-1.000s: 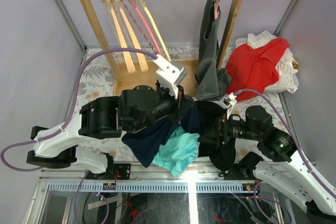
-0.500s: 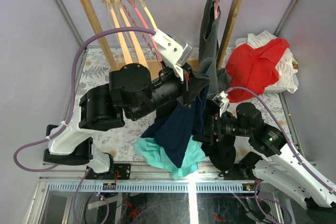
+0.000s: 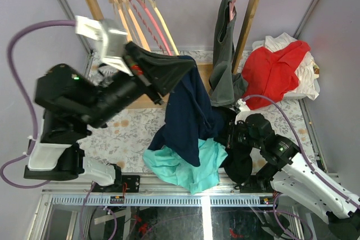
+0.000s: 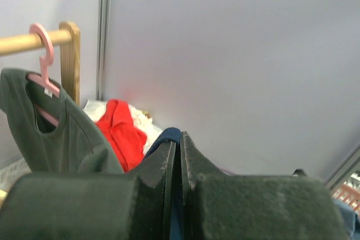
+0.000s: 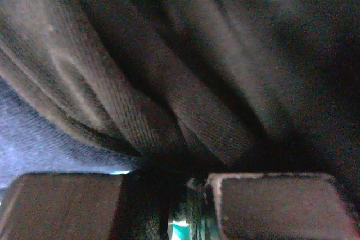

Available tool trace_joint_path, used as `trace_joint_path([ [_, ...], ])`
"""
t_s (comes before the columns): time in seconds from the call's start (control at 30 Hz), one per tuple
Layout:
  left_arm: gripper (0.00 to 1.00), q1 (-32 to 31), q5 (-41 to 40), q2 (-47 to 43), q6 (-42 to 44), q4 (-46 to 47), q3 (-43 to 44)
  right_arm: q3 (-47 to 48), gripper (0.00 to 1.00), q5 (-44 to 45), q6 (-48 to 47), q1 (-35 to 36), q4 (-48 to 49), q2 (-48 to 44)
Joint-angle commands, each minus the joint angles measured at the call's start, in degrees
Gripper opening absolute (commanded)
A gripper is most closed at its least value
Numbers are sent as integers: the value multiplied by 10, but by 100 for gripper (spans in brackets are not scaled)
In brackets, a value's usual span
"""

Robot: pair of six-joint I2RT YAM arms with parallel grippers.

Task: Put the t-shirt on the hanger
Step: Pick up the T-shirt and place it in the bin.

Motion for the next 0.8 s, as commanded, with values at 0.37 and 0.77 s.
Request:
trace_joint_path([
  [0.37, 0, 2, 29, -106, 35, 160, 22, 119, 7, 421, -54, -14, -121, 67],
  [0.77, 0, 2, 34, -145, 30, 166, 3, 205, 45, 338, -126, -49, -148, 90],
])
